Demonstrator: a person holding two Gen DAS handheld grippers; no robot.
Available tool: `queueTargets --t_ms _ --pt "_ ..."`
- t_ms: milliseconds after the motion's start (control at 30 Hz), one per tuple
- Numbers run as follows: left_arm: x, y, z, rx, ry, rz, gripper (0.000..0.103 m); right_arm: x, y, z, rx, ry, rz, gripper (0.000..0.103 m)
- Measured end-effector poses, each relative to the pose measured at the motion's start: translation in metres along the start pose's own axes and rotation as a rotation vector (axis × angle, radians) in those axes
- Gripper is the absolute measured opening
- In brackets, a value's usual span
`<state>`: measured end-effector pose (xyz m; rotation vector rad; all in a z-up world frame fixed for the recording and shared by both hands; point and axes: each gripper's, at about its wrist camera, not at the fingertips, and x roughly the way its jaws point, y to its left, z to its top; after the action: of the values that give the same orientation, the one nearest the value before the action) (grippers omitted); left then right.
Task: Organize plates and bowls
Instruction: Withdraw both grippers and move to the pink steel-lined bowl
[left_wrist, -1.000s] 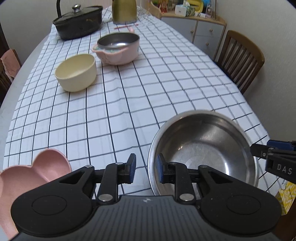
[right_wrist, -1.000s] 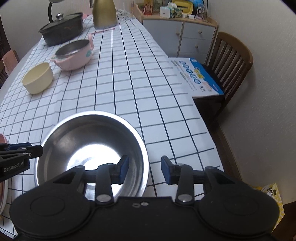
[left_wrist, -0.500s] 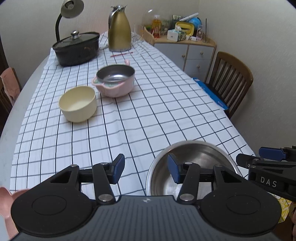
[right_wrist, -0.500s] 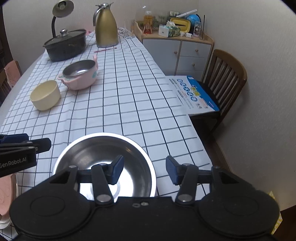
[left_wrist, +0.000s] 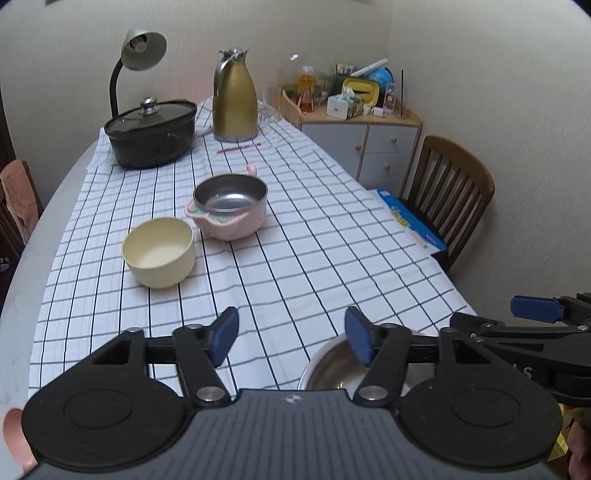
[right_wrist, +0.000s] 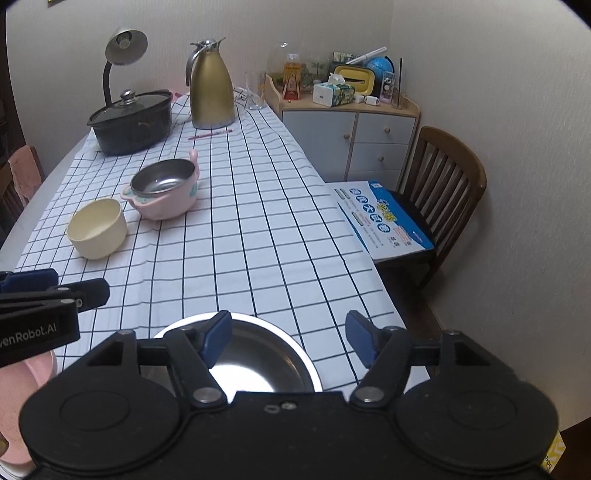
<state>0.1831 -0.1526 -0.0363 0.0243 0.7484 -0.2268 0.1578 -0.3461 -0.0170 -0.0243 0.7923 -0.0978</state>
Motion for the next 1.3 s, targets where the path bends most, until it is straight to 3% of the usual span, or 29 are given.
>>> queueTargets --t_ms 467,1300 --pt "-0.005 0.016 0.007 -0.003 -0.046 -0.007 0.074 0.001 0.021 0.01 -0.01 -0.031 -0.005 0.087" --pt "0.067 0.026 0.043 -0.03 0.005 0.013 0.074 0.065 0.019 0.046 -0.023 0.016 0.012 0.087"
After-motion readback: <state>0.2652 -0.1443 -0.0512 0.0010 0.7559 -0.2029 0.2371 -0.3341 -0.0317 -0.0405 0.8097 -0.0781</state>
